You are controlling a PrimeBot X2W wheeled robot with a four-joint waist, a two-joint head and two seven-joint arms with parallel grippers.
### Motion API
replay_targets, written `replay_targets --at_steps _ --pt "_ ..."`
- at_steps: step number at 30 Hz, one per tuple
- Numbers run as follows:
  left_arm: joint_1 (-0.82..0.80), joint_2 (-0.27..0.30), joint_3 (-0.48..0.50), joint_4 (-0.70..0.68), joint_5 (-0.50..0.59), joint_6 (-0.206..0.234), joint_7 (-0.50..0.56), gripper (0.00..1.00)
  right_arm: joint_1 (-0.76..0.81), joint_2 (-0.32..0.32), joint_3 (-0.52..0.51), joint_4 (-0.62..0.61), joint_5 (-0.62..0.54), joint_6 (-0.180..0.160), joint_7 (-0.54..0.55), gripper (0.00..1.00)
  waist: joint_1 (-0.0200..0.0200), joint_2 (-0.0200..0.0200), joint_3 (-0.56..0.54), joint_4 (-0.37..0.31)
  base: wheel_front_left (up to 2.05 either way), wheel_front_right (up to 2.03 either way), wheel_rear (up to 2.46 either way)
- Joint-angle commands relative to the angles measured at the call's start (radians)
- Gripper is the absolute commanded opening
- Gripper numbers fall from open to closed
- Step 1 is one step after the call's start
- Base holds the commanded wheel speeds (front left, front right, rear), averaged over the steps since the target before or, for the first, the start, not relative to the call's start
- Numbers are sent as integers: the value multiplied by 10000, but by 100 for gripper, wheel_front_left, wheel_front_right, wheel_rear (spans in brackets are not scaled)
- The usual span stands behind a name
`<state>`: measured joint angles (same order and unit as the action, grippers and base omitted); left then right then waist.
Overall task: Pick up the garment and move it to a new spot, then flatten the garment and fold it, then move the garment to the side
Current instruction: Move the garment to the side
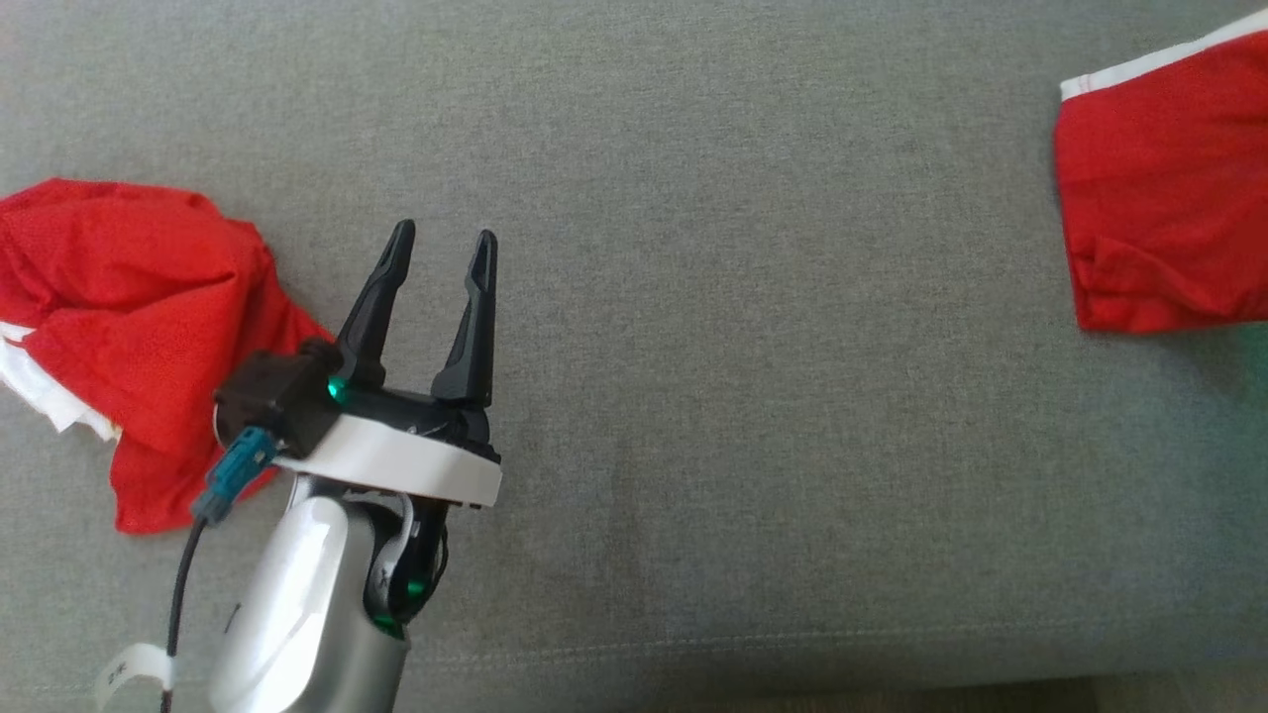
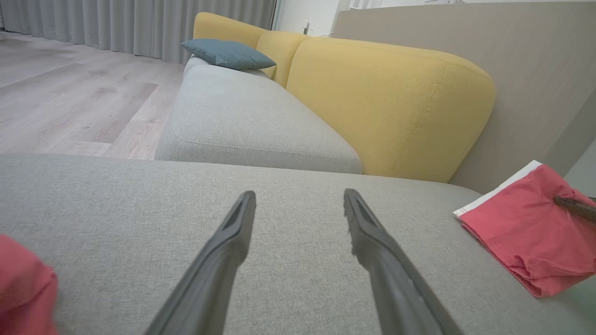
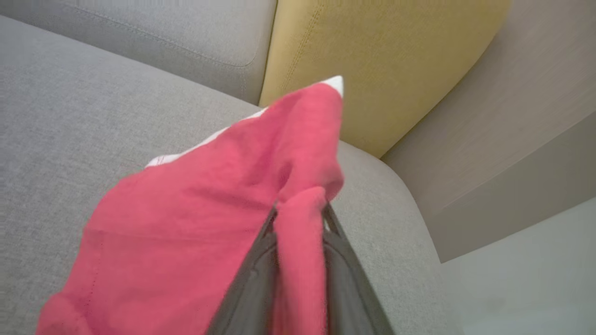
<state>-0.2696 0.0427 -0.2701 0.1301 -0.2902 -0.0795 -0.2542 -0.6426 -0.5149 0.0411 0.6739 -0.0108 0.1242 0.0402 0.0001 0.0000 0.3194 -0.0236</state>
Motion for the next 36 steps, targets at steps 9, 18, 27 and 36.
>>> replay_targets --at_steps 9,18,27,36 --pt "-78 75 392 -224 59 -5 -76 100 226 398 -467 -1249 -341 65 -374 100 -1 0 -372 -8 0 0 0" --pt "224 75 483 -234 -39 163 -76 100 664 2223 -310 -2522 83 65 -994 100 -1 0 -1252 133 0 0 0" --pt "876 75 607 -273 -44 332 -76 100 2357 4296 45 -3328 82 65 -1796 100 -1 0 -2304 372 0 0 0" --pt "1855 75 580 -316 230 416 -76 100 4295 4641 409 -3596 841 65 -2565 100 -1 0 -3132 494 0 0 0"
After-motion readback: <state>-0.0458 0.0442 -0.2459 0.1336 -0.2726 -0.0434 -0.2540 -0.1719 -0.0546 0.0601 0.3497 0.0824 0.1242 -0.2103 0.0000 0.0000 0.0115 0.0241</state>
